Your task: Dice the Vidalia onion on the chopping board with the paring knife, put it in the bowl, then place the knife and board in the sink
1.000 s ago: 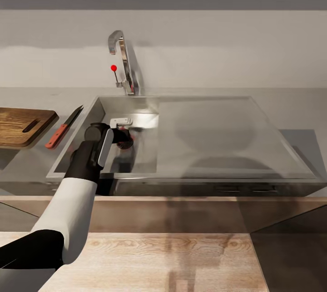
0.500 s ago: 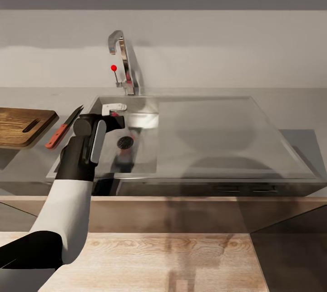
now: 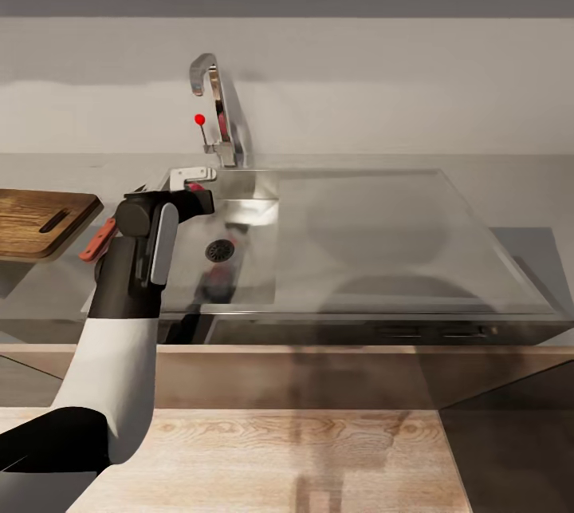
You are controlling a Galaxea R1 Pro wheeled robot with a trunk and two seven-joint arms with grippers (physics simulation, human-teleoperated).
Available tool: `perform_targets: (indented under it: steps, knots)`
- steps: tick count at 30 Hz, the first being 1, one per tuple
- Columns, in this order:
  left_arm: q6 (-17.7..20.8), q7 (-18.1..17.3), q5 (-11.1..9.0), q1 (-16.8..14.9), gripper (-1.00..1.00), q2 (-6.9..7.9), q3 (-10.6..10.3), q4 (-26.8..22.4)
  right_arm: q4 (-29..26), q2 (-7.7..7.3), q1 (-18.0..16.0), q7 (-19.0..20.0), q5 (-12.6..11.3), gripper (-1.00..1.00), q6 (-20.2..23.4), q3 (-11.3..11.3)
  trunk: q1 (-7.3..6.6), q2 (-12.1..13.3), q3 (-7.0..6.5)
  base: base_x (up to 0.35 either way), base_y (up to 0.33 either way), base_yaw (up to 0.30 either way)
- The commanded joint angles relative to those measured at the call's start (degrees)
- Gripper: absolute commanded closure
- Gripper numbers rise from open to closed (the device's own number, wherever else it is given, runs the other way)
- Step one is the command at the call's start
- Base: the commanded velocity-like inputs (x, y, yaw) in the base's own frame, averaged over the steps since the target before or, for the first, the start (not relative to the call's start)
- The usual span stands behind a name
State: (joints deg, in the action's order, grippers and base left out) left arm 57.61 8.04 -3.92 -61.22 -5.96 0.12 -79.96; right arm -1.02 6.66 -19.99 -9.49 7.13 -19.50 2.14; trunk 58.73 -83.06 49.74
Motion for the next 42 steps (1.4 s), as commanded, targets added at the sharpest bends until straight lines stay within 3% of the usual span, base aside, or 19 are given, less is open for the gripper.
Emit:
perform_targets:
  steps: [1,6,11,19,42]
  knots:
    - [0.22,0.4,-0.39,-0.04,1.0,-0.02,0.01,-0.03,0.05,-0.03,-0.02,-0.25,0.6,-1.0,-0.2,0.24,0.0,-0.02,0.04,0.0,0.0,0.0]
    - [0.22,0.4,-0.39,-0.04,1.0,-0.02,-0.02,0.0,-0.02,-0.4,0.0,3.48,0.6,-1.0,-0.77,0.21,0.0,-0.02,0.04,0.0,0.0,0.0]
    - [0.16,0.4,-0.35,0.13,1.0,-0.02,0.0,-0.02,0.05,-0.06,-0.01,4.72,0.6,-1.0,-0.64,0.15,0.0,-0.02,0.04,0.0,0.0,0.0]
    - [0.13,0.4,-0.31,0.14,1.0,-0.02,0.03,-0.06,0.05,0.0,-0.04,4.64,0.6,-1.0,-0.6,0.15,0.0,-0.02,-0.11,0.0,0.0,0.0]
    - [0.11,0.4,-0.3,0.14,1.0,-0.02,0.05,-0.46,0.05,0.02,-0.02,4.65,0.6,-1.0,-0.6,0.15,0.0,-0.02,-2.16,0.0,0.0,0.0]
